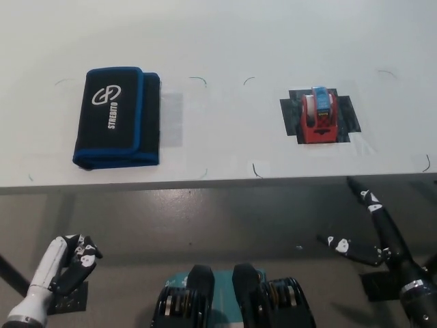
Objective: Use the right hand to move the tape on the right hand side to the notebook on the left hand side
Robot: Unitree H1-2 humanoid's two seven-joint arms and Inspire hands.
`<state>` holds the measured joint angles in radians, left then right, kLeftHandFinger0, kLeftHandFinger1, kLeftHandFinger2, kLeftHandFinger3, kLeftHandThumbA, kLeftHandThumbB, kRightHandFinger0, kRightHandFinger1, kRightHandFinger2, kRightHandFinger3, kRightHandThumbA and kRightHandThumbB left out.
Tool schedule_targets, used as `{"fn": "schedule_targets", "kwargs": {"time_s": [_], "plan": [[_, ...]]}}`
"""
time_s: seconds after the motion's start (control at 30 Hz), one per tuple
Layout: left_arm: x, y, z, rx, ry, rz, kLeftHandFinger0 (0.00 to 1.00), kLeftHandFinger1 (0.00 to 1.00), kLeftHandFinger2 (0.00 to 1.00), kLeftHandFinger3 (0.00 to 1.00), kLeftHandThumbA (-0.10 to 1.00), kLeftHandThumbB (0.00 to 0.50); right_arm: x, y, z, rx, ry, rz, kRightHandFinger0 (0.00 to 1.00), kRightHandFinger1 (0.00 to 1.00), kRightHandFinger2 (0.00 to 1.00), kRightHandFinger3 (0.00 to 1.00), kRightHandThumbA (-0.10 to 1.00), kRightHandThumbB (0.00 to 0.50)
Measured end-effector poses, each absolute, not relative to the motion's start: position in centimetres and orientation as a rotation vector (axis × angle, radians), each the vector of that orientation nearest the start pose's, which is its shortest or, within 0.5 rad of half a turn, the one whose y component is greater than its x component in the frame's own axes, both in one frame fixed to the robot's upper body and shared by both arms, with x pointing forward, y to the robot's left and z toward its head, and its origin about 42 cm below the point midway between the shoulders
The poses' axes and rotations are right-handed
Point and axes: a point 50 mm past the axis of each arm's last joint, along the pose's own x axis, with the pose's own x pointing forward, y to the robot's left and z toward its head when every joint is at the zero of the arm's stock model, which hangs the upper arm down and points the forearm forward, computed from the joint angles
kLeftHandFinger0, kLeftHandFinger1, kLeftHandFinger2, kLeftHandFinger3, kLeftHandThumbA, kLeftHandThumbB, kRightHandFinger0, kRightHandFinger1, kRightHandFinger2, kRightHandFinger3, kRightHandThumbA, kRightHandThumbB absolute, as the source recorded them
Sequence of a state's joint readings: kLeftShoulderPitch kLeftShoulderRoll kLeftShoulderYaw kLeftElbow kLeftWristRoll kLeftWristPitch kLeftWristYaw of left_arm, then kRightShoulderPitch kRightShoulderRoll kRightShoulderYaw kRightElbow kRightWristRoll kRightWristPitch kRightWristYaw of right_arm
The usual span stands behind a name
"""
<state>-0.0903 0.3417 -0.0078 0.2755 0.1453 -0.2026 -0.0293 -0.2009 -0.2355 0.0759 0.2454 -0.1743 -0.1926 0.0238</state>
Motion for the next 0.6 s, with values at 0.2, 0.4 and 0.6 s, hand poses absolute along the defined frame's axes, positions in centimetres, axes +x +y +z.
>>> {"fn": "schedule_targets", "kwargs": {"time_s": [0.2,0.4,0.6], "plan": [[31.1,33.1,8.2,0.480,-0.012,-0.057,0.04,0.03,0.15,0.29,0.29,0.196,36.6,-25.8,16.0,-0.413,-0.303,0.101,1.00,1.00,1.00,1.00,0.99,0.116],[31.0,33.1,8.2,0.479,-0.015,-0.055,0.00,0.00,0.15,0.31,0.28,0.195,39.5,-25.4,21.2,-0.412,-0.419,0.071,1.00,1.00,1.00,1.00,0.99,0.143],[30.9,33.1,8.2,0.478,-0.014,-0.055,0.04,0.04,0.19,0.33,0.25,0.182,43.1,-25.8,27.1,-0.430,-0.525,0.040,1.00,1.00,1.00,1.00,0.97,0.144]]}}
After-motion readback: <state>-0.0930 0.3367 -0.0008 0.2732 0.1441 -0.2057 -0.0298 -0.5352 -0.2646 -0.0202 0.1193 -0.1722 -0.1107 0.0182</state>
